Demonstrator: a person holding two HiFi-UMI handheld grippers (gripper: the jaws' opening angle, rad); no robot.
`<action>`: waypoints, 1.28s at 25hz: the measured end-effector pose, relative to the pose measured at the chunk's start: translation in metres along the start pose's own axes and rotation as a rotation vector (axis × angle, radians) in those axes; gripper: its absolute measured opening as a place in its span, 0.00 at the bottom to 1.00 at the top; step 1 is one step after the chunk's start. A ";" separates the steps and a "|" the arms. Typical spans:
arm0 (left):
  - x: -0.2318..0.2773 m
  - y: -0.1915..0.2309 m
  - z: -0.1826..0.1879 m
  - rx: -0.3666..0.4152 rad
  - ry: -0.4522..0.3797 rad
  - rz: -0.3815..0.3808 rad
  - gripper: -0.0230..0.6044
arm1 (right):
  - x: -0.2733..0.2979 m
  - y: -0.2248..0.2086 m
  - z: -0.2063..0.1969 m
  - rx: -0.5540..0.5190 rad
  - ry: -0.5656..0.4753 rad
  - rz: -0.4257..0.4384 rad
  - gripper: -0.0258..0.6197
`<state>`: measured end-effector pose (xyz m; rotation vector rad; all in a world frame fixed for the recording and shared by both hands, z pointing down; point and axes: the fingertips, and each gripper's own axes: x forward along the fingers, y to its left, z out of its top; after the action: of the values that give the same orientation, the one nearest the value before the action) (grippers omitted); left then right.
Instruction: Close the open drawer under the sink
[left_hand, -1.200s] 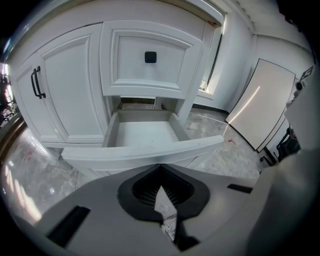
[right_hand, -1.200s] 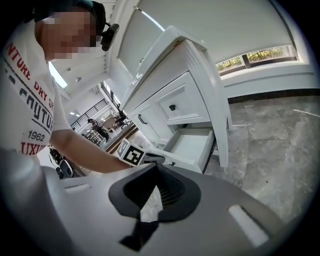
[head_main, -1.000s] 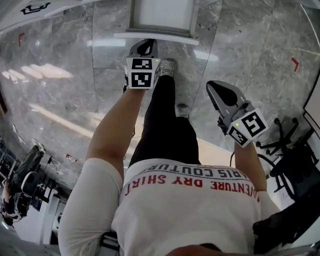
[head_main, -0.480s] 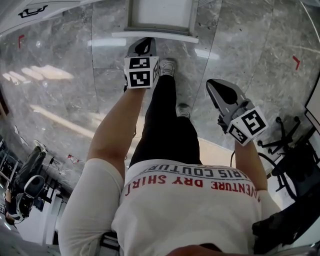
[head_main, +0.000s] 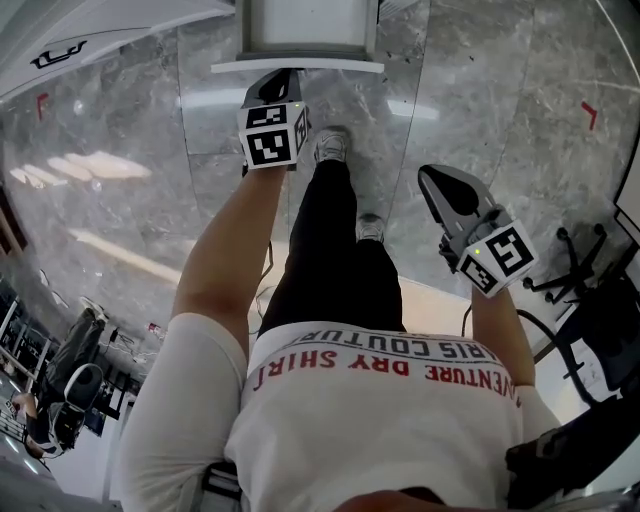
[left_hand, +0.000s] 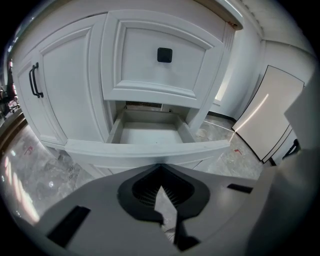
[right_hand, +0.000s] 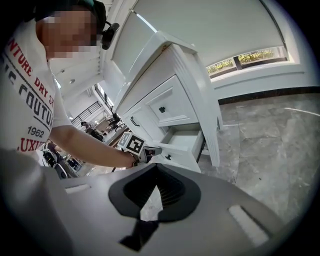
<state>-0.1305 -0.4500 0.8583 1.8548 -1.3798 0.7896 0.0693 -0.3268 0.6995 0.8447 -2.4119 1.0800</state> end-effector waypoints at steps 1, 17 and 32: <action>0.003 0.000 0.004 0.004 -0.001 -0.002 0.04 | 0.000 -0.004 0.001 0.005 -0.005 -0.010 0.04; 0.054 0.010 0.067 0.093 0.005 -0.023 0.04 | 0.025 -0.028 0.020 0.013 -0.011 -0.067 0.04; 0.089 0.020 0.120 0.133 -0.005 -0.014 0.04 | 0.018 -0.046 0.023 0.032 -0.018 -0.104 0.04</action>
<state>-0.1192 -0.6009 0.8629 1.9673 -1.3447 0.8892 0.0840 -0.3752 0.7199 0.9827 -2.3422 1.0786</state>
